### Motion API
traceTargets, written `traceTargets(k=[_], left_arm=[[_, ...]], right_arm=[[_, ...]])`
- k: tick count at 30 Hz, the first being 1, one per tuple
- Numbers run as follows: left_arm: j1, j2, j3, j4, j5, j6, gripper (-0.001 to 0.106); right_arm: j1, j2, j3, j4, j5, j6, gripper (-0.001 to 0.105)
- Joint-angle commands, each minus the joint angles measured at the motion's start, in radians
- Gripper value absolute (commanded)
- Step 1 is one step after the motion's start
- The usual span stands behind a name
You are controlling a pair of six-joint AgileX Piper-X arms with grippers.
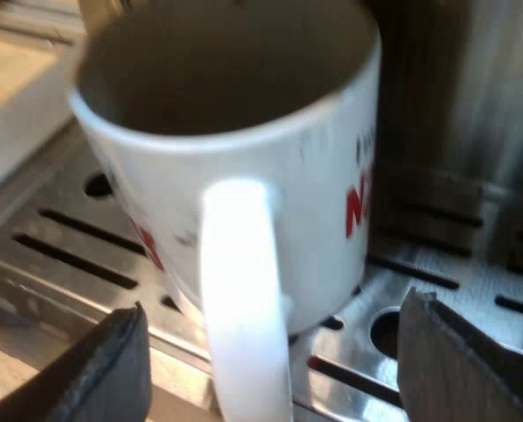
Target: Place mug into machine
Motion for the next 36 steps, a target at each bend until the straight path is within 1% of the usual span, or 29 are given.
traceTargets(k=[1,6,16,18,22,25,29,31,33,36], left_arm=[[-0.003,0.001,-0.001,-0.012,-0.005,-0.002,0.082],[-0.003,0.001,-0.001,-0.012,-0.005,-0.002,0.082],[-0.003,0.001,-0.001,-0.012,-0.002,-0.002,0.082],[-0.003,0.001,-0.001,-0.012,-0.003,-0.002,0.082],[-0.003,0.001,-0.001,-0.012,-0.003,-0.002,0.082],[-0.003,0.001,-0.001,-0.012,-0.003,-0.002,0.082],[-0.003,0.001,-0.001,-0.012,-0.003,-0.002,0.082],[-0.003,0.001,-0.001,-0.012,-0.003,-0.002,0.082],[-0.003,0.001,-0.001,-0.025,-0.003,-0.002,0.082],[-0.003,0.001,-0.015,-0.05,-0.003,-0.002,0.082]], right_arm=[[0.002,0.025,-0.004,-0.069,-0.003,-0.012,0.061],[0.002,0.129,-0.016,-0.231,-0.003,-0.023,0.061],[-0.001,0.239,-0.169,-0.211,0.002,-0.024,0.061],[-0.001,0.25,-0.184,-0.211,0.002,-0.024,0.061],[-0.001,0.251,-0.187,-0.211,0.017,-0.024,0.061],[0.002,0.225,-0.187,-0.138,0.017,-0.024,0.061],[0.013,0.153,-0.181,0.02,0.023,-0.022,0.06],[0.016,0.108,-0.164,0.06,0.023,-0.022,0.056],[0.017,0.04,-0.134,0.124,0.023,-0.022,0.049],[0.022,-0.06,-0.094,0.218,0.023,-0.006,0.045]])
